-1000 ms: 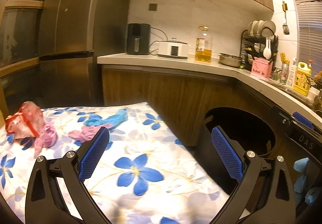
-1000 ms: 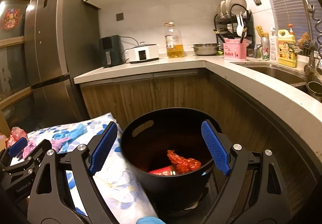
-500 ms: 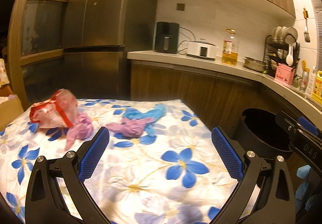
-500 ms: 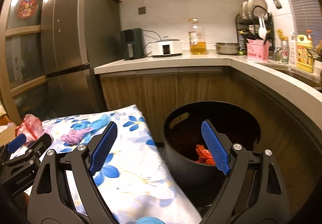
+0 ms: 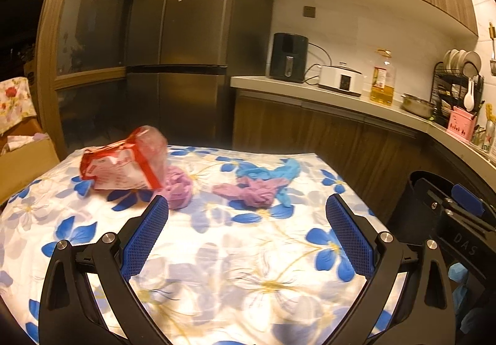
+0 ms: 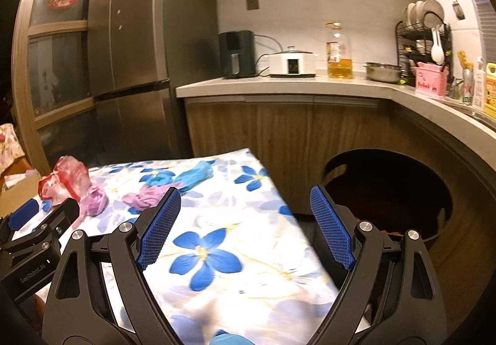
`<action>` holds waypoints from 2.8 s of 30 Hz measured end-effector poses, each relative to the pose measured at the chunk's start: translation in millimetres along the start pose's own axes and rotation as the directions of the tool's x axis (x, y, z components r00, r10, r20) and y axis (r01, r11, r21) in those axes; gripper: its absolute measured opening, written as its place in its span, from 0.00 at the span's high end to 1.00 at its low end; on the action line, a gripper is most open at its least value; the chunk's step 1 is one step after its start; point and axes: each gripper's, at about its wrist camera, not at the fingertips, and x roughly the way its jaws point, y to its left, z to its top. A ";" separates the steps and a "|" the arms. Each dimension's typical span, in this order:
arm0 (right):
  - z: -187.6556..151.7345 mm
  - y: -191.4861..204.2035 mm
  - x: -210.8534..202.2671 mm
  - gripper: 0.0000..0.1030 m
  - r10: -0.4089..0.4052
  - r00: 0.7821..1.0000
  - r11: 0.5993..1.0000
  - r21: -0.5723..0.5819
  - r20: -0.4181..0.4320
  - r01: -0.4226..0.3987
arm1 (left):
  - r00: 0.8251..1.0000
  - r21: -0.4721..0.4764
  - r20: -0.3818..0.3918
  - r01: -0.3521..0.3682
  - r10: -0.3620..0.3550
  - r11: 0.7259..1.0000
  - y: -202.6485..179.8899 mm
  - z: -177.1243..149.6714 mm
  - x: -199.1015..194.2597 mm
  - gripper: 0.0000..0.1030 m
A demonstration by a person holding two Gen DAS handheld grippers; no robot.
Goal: Collect trash
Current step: 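Move both tools back toward the remaining pink bag and gloves on the table, then grasp the pink glove with the right tool while the left tool grasps the other pink glove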
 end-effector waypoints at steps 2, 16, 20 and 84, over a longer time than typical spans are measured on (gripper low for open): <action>-0.9 10.7 6.4 0.18 0.013 1.000 1.000 -0.009 -0.010 -0.013 | 1.000 -0.008 -0.002 -0.016 0.015 1.000 9.8 -0.8 1.0 0.06; -7.0 71.9 51.8 0.18 0.087 0.994 0.994 -0.058 -0.067 -0.091 | 0.993 -0.048 -0.009 -0.118 0.118 0.992 65.1 -2.2 11.1 0.06; -8.4 88.0 71.9 0.18 0.105 0.990 0.991 -0.069 -0.098 -0.112 | 0.990 -0.050 -0.014 -0.144 0.143 0.988 76.7 -3.0 15.8 0.06; -8.5 85.1 56.1 0.89 0.198 0.976 0.980 -0.004 -0.089 -0.199 | 0.931 -0.052 -0.337 -0.168 0.141 0.984 109.3 -26.7 127.9 0.98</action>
